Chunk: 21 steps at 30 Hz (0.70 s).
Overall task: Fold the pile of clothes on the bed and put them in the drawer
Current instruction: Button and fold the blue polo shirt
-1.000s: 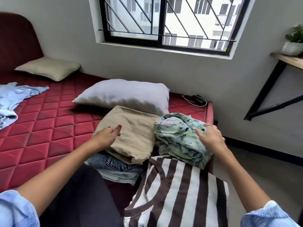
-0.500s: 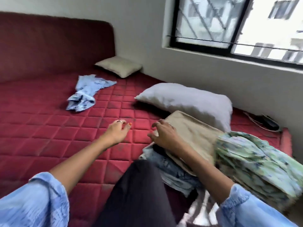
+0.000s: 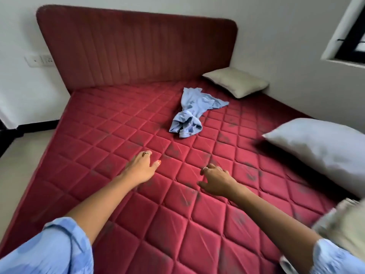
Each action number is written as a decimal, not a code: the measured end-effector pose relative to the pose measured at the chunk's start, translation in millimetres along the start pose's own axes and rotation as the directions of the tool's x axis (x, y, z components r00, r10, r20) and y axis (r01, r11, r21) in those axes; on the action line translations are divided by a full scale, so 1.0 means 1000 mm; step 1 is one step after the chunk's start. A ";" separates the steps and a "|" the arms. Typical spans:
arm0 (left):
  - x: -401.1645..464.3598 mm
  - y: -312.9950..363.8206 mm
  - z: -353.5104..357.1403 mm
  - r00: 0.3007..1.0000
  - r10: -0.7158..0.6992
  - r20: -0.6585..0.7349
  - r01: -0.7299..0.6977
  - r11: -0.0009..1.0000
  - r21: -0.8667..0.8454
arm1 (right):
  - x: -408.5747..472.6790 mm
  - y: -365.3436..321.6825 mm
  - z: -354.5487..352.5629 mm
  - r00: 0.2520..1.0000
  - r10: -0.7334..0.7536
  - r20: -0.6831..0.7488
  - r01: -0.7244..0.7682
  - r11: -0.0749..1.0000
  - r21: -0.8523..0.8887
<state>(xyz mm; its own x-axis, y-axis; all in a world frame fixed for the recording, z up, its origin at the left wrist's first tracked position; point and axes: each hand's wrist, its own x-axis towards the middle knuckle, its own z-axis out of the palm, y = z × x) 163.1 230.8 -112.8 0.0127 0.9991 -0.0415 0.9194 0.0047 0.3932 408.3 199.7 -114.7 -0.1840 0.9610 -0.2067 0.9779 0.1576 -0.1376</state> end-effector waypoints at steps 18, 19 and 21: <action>0.153 -0.087 0.134 0.936 0.187 -0.298 -0.179 0.982 0.054 | 0.334 0.018 0.055 0.944 0.116 -0.310 -0.059 0.980 0.188; 0.154 -0.088 0.135 0.927 0.192 -0.323 -0.190 0.981 0.038 | 0.342 0.019 0.059 0.941 0.136 -0.309 -0.079 0.979 0.190; 0.157 -0.091 0.138 0.919 0.191 -0.344 -0.195 0.981 0.025 | 0.354 0.022 0.063 0.922 0.130 -0.364 -0.041 0.969 0.243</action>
<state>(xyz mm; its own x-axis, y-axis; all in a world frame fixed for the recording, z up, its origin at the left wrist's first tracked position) 135.9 381.8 -281.8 0.0525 0.9343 0.3527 0.9090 -0.1910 0.3705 358.0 528.8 -252.2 -0.0058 0.9896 0.1438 0.9312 0.0578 -0.3598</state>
